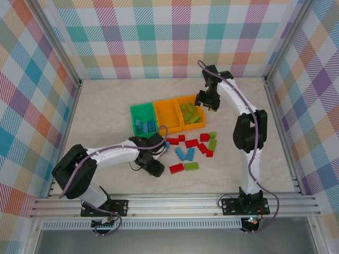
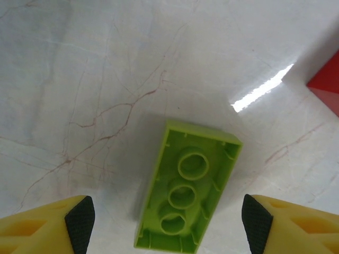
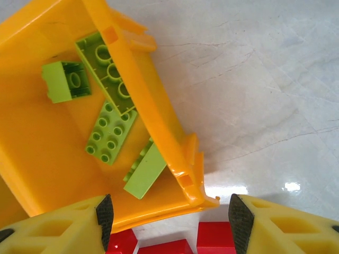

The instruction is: Sort the legos into containers by color

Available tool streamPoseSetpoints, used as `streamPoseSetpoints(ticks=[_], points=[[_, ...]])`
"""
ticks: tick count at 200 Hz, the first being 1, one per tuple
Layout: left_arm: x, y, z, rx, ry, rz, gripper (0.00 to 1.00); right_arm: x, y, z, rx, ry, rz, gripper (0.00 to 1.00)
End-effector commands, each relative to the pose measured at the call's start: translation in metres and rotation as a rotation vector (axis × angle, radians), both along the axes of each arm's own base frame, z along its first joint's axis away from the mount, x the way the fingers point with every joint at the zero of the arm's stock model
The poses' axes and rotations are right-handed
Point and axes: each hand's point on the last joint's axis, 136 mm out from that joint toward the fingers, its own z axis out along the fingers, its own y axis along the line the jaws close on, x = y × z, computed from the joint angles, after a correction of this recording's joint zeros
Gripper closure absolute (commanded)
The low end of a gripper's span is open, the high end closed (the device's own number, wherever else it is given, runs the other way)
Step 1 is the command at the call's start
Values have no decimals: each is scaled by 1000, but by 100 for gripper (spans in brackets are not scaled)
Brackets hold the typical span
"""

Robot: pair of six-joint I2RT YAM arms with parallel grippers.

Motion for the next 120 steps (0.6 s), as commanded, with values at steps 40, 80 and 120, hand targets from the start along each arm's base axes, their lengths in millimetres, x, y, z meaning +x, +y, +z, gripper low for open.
streamPoseSetpoints(ticks=[40,80,120], points=[[-1,-9,-3,22,25,-53,29,-3,-4,12,2,-28,17,38],[-2,-8,-10,45,52,-42,40,-3,-10,15,0,-38,8,38],[-3,-6,-12,55,56,-27,51,-5,-17,14,7,-36,-13,38]])
